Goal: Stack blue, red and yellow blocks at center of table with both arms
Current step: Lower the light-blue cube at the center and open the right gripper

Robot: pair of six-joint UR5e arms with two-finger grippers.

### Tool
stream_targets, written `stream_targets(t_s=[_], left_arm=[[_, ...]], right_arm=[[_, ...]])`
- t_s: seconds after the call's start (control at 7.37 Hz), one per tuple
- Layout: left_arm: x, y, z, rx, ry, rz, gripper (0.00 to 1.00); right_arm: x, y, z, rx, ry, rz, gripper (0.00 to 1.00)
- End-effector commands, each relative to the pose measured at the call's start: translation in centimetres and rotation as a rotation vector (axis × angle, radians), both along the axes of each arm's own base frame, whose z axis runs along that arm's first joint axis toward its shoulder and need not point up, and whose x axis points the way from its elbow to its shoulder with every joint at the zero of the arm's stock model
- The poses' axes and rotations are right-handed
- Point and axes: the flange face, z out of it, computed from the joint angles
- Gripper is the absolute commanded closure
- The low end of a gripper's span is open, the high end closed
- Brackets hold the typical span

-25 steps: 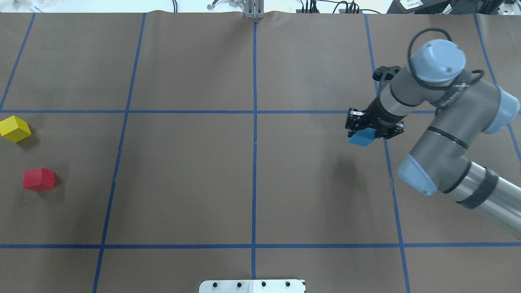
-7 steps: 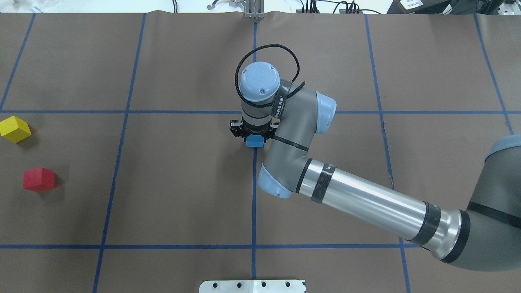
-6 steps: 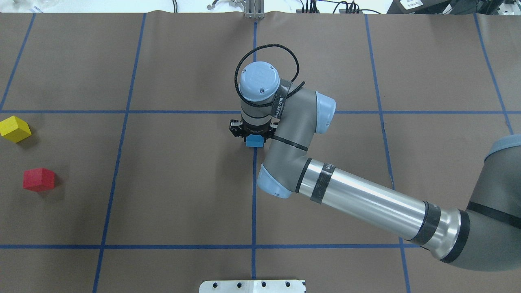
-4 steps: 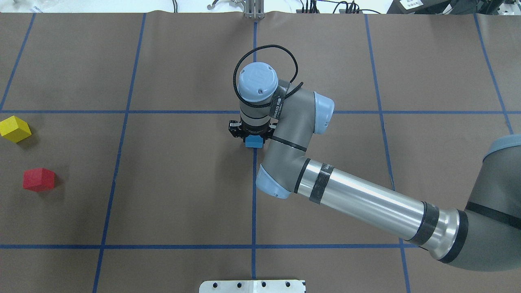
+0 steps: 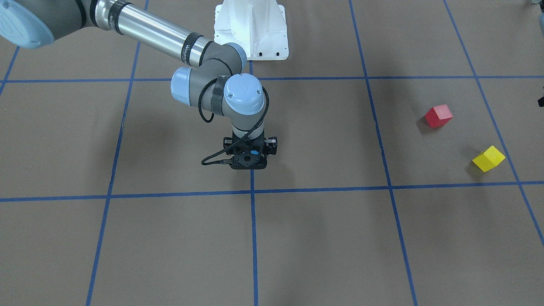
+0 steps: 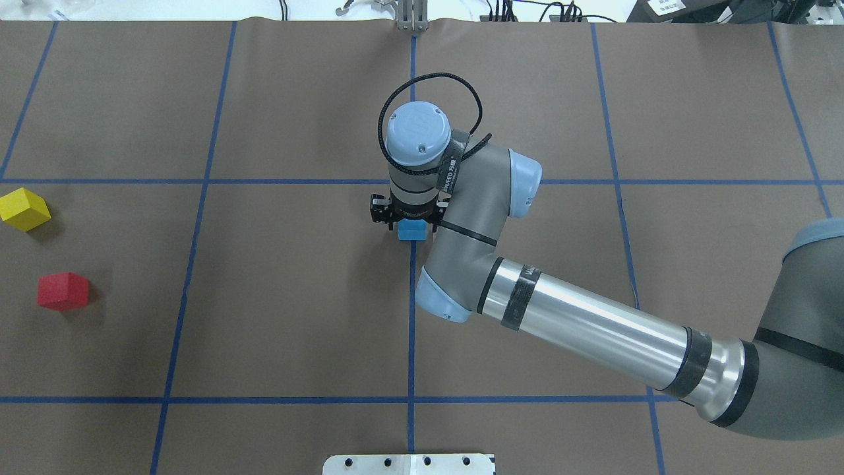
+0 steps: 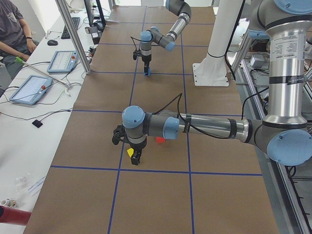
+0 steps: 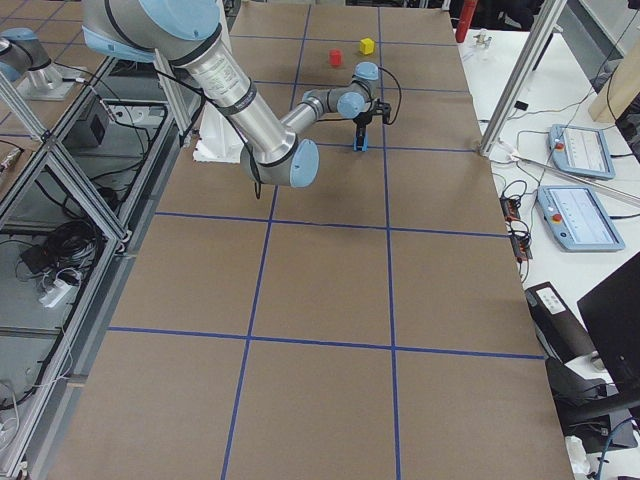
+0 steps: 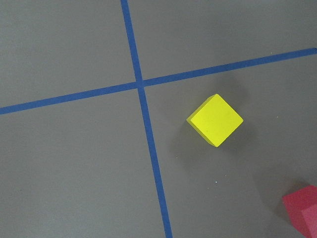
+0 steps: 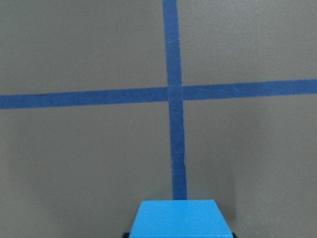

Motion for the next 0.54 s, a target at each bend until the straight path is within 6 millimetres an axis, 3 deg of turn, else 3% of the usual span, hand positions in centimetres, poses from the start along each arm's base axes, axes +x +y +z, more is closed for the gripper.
stream_targets(t_s=[0.0,0.27,0.41], left_arm=[[0.0,0.0,0.0,-0.001,0.001,-0.001,0.0],[0.1,-0.1,-0.9,0.004,0.013,-0.013,0.0],[1.9,-0.6,-2.0,-0.049,0.022,-0.076,0.0]], right_arm=[[1.2,-0.7,-0.2,0.009,-0.01,-0.002,0.0],[6.5,-1.0,2.2,0.022,-0.05,-0.011,0.0],[9.6,-2.2,3.1,-0.002,-0.08,-0.032,0.0]])
